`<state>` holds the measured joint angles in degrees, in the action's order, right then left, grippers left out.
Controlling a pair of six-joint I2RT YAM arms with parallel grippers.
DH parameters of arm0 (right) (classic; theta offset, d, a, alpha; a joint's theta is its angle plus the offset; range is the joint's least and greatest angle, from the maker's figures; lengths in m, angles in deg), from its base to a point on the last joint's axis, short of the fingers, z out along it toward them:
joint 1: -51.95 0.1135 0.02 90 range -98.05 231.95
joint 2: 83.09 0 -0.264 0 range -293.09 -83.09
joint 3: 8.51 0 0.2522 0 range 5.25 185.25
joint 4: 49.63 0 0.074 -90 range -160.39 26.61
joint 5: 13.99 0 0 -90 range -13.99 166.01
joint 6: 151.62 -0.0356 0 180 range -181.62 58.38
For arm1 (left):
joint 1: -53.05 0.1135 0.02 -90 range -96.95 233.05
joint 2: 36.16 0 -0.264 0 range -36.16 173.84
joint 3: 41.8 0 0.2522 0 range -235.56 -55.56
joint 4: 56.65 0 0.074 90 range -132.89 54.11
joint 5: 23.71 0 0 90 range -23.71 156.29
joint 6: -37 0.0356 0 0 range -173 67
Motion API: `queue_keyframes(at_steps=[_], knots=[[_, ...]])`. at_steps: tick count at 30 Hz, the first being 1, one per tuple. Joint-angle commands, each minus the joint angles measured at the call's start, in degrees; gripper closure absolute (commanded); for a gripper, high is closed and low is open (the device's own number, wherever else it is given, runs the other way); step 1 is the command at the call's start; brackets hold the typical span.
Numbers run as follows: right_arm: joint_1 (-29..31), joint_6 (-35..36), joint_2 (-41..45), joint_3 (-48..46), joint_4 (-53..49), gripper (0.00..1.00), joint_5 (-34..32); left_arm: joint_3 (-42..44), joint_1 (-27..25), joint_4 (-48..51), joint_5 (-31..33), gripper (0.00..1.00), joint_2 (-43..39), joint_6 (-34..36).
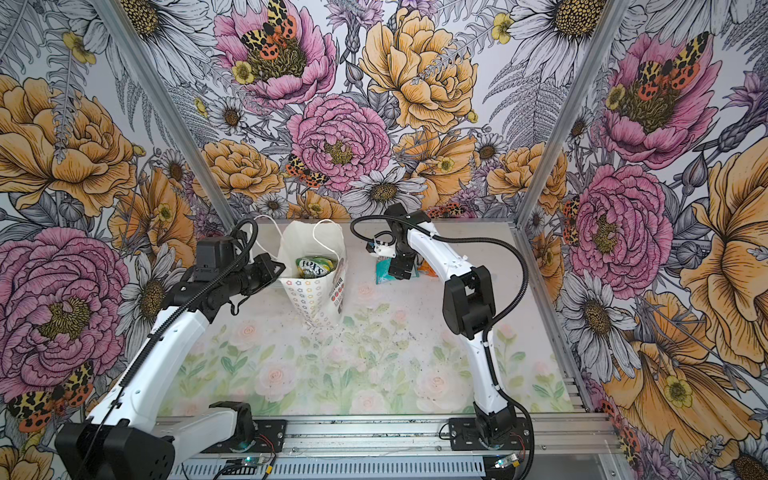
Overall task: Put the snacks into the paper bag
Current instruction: 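Lower the open right gripper onto the teal snack bag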
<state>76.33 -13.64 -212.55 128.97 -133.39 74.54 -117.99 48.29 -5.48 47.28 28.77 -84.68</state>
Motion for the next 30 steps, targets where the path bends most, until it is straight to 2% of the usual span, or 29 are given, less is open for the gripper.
queue_keyframes(at_steps=[1, 18, 30], knots=[[-0.4, 1.3, -1.5, 0.2, 0.8, 0.08, 0.0, 1.2, 0.3, 1.2, -0.1, 1.0, -0.2, -0.7], [-1.3, 7.6, -4.8, -0.3, 12.7, 0.09, 0.9, 1.1, 0.8, 1.2, 0.2, 1.0, 0.0, -0.7], [-1.5, 10.0, -8.2, 0.1, 14.0, 0.09, 3.2, 1.0, 1.1, 1.2, 0.5, 1.0, 0.1, -0.9]])
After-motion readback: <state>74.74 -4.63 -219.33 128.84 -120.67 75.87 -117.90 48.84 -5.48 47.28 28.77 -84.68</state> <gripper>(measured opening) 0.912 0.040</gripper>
